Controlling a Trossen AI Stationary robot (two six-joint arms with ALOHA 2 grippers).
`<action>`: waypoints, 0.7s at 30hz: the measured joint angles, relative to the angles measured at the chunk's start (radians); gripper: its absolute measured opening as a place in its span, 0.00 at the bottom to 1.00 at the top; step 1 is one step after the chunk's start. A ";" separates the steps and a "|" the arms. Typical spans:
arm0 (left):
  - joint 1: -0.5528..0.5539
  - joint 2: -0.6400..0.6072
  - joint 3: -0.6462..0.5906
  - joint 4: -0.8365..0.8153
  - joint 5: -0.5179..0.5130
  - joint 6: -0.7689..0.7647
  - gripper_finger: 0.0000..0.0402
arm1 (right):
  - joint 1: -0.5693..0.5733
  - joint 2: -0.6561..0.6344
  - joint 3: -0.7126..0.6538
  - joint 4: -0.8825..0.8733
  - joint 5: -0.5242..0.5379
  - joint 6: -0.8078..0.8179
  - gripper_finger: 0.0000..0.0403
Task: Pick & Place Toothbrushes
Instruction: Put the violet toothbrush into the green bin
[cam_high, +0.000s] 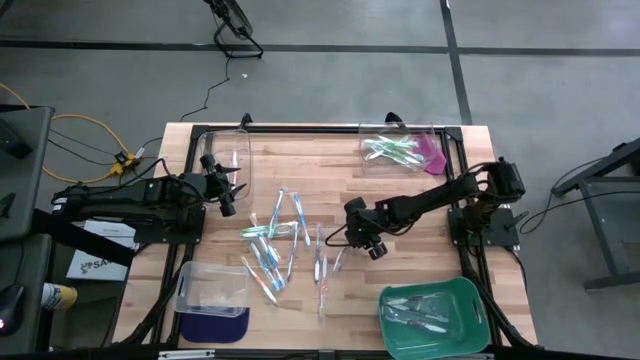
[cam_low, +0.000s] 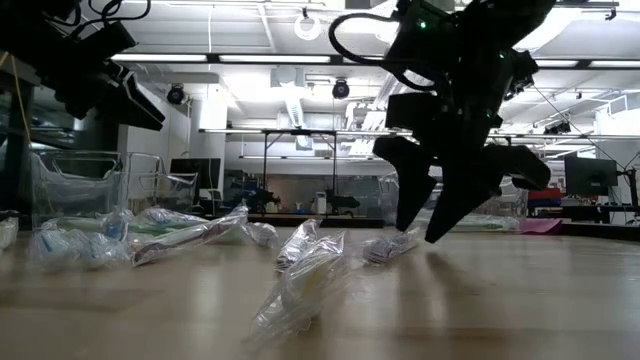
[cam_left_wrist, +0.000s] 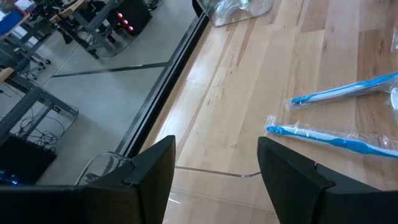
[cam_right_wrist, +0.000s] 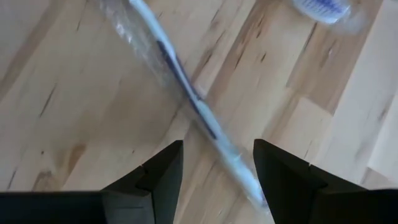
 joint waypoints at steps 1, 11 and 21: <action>0.000 0.000 0.000 0.000 0.000 0.000 0.55 | 0.000 0.000 -0.007 0.006 0.000 0.003 0.47; 0.000 0.000 0.000 0.000 0.009 -0.002 0.55 | 0.000 0.000 -0.021 0.028 0.003 0.019 0.41; 0.000 0.000 0.000 0.000 0.010 -0.002 0.55 | -0.009 0.000 -0.021 0.027 0.003 0.100 0.17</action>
